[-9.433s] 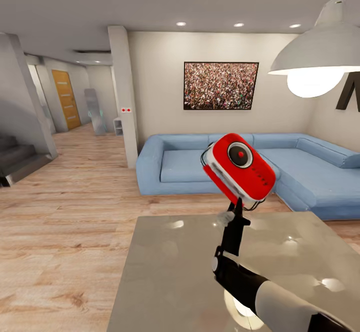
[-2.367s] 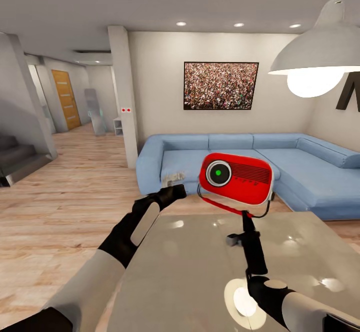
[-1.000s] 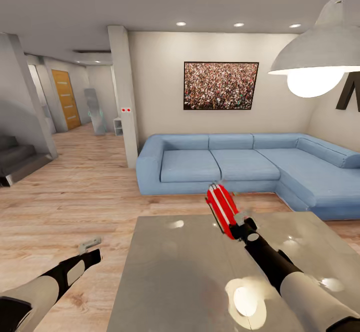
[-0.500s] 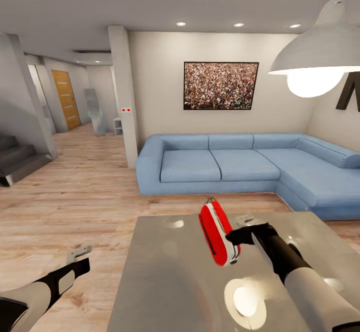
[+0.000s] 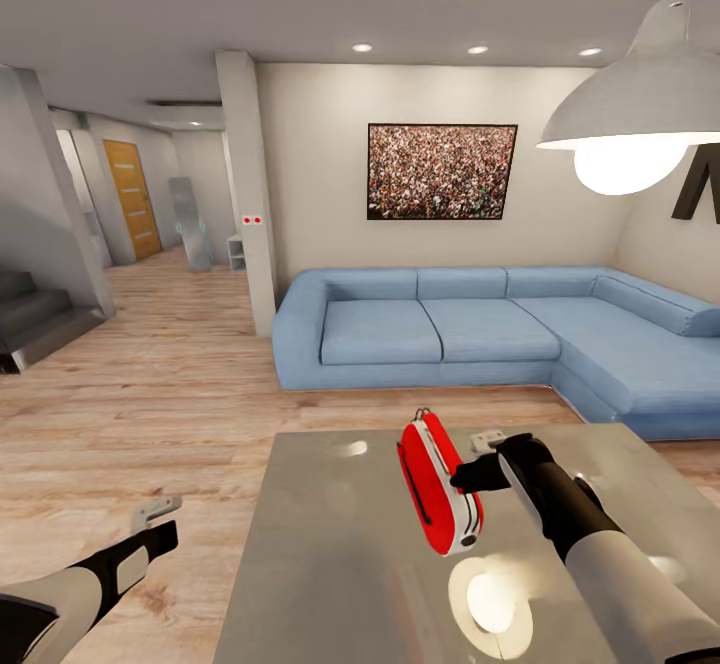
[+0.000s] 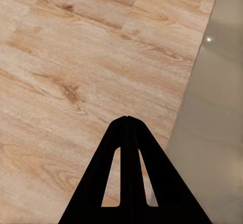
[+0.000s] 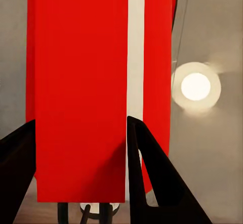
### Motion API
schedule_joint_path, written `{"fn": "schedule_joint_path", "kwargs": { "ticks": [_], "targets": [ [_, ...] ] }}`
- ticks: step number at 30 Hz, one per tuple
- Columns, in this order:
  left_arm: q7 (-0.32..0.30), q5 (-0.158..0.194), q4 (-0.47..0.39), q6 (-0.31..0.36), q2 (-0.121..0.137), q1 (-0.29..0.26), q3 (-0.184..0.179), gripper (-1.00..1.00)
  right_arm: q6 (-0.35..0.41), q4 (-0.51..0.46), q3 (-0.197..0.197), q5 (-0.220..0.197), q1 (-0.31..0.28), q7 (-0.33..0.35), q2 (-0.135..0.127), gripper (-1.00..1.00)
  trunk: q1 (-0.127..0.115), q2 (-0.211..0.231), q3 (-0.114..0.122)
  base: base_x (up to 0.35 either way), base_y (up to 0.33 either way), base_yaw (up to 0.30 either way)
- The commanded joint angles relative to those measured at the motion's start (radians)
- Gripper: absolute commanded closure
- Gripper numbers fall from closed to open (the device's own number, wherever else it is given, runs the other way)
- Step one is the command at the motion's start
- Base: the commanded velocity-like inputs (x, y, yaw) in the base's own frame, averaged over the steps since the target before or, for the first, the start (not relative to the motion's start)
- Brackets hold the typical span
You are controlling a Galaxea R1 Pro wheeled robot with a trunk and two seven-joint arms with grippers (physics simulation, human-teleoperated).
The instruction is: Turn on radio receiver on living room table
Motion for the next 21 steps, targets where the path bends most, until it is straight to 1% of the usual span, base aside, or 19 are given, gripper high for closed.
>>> {"fn": "schedule_joint_path", "kwargs": {
  "ticks": [1, 10, 12, 14, 17, 21],
  "targets": [
    [0.0, 0.0, 0.0, 0.0, -0.001, 0.0, 0.0, 1.0, 0.001, 0.0, 0.0, -0.005, 0.0, 0.0, 0.0, 1.0, 0.0, 0.0, 0.0, 0.0, 0.0, 0.0],
    [0.002, 0.0, 0.015, 0.003, -0.005, 0.0, 0.0, 1.0, 0.005, 0.013, 0.0, -0.005, -0.001, -0.006, 0.001, 1.0, 0.0, 0.0, 0.0, 0.0, 0.0, 0.0],
    [0.002, 0.0, 0.017, 0.007, -0.006, 0.0, 0.0, 1.0, 0.005, 0.038, 0.0, -0.005, 0.0, -0.007, 0.001, 1.0, 0.0, 0.0, 0.0, 0.0, 0.0, 0.0],
    [0.003, 0.0, 0.018, 0.009, -0.006, 0.0, 0.0, 1.0, 0.004, 0.086, 0.001, -0.004, 0.0, -0.008, 0.001, 1.0, 0.0, 0.0, 0.0, 0.0, 0.0, 0.0],
    [0.002, 0.001, 0.019, 0.01, 0.001, 0.0, 0.0, 1.0, 0.003, 0.154, 0.001, -0.004, 0.0, -0.01, 0.001, 1.0, 0.0, 0.0, 0.0, 0.0, 0.0, 0.0],
    [0.002, 0.002, 0.019, 0.008, 0.004, 0.0, 0.001, 1.0, -0.003, 0.202, 0.002, -0.004, 0.0, -0.011, 0.001, 1.0, 0.0, 0.0, 0.0, 0.0, 0.0, 0.0]
  ]
}}
